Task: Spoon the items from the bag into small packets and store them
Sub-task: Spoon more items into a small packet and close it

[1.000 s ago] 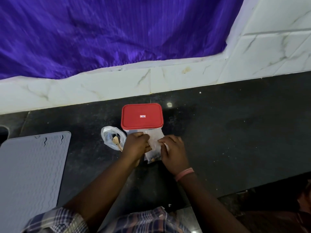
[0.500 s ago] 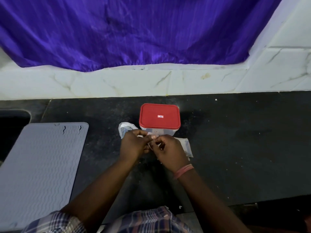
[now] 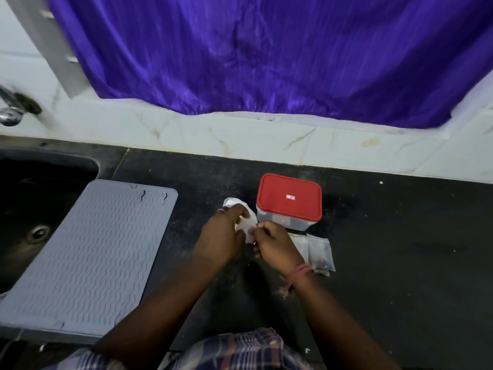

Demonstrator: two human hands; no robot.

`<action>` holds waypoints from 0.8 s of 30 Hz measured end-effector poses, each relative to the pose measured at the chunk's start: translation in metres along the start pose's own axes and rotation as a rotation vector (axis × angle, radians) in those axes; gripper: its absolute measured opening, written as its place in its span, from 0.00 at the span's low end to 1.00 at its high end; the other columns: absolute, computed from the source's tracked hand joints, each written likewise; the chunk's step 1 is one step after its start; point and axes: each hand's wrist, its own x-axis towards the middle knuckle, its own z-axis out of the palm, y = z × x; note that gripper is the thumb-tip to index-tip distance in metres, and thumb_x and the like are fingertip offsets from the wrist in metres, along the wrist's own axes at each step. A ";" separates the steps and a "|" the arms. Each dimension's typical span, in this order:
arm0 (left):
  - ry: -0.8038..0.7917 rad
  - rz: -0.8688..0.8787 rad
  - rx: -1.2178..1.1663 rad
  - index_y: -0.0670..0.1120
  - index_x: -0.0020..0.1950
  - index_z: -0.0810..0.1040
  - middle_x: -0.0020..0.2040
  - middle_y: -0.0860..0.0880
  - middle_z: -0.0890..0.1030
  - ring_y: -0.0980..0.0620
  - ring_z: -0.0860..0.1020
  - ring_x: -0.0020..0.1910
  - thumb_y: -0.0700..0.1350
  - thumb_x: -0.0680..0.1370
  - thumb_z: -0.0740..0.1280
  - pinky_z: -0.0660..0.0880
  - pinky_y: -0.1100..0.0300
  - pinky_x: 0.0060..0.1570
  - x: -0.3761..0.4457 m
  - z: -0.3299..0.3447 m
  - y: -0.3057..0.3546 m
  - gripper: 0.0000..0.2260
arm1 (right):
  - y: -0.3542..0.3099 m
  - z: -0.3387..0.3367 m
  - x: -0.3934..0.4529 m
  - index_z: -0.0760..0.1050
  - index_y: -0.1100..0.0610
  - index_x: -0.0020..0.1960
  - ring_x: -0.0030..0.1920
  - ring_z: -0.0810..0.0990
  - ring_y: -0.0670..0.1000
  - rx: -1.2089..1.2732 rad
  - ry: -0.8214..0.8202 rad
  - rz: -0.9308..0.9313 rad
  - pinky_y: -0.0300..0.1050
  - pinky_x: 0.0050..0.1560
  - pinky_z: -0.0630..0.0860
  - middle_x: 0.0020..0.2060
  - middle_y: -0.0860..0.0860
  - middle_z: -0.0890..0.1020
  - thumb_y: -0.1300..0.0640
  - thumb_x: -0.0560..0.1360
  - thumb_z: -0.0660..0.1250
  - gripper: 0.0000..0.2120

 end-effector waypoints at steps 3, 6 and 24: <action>0.120 0.056 0.048 0.53 0.58 0.82 0.50 0.48 0.84 0.48 0.83 0.47 0.43 0.77 0.68 0.79 0.54 0.46 0.001 -0.007 -0.008 0.10 | 0.002 0.014 0.003 0.73 0.48 0.54 0.44 0.82 0.47 -0.051 0.055 -0.170 0.52 0.52 0.80 0.42 0.47 0.81 0.48 0.77 0.69 0.09; 0.144 0.055 0.101 0.53 0.60 0.84 0.52 0.47 0.86 0.47 0.84 0.49 0.45 0.79 0.67 0.80 0.53 0.50 0.000 -0.012 -0.013 0.11 | 0.000 0.018 0.006 0.69 0.48 0.53 0.41 0.80 0.45 -0.236 0.112 -0.319 0.47 0.47 0.78 0.38 0.46 0.79 0.53 0.73 0.72 0.13; -0.033 -0.375 0.023 0.48 0.53 0.85 0.55 0.49 0.84 0.53 0.80 0.49 0.34 0.76 0.70 0.74 0.63 0.48 0.021 -0.019 -0.059 0.12 | 0.018 0.023 0.035 0.74 0.51 0.45 0.43 0.81 0.50 -0.396 0.268 -0.127 0.51 0.48 0.79 0.40 0.48 0.82 0.46 0.76 0.68 0.09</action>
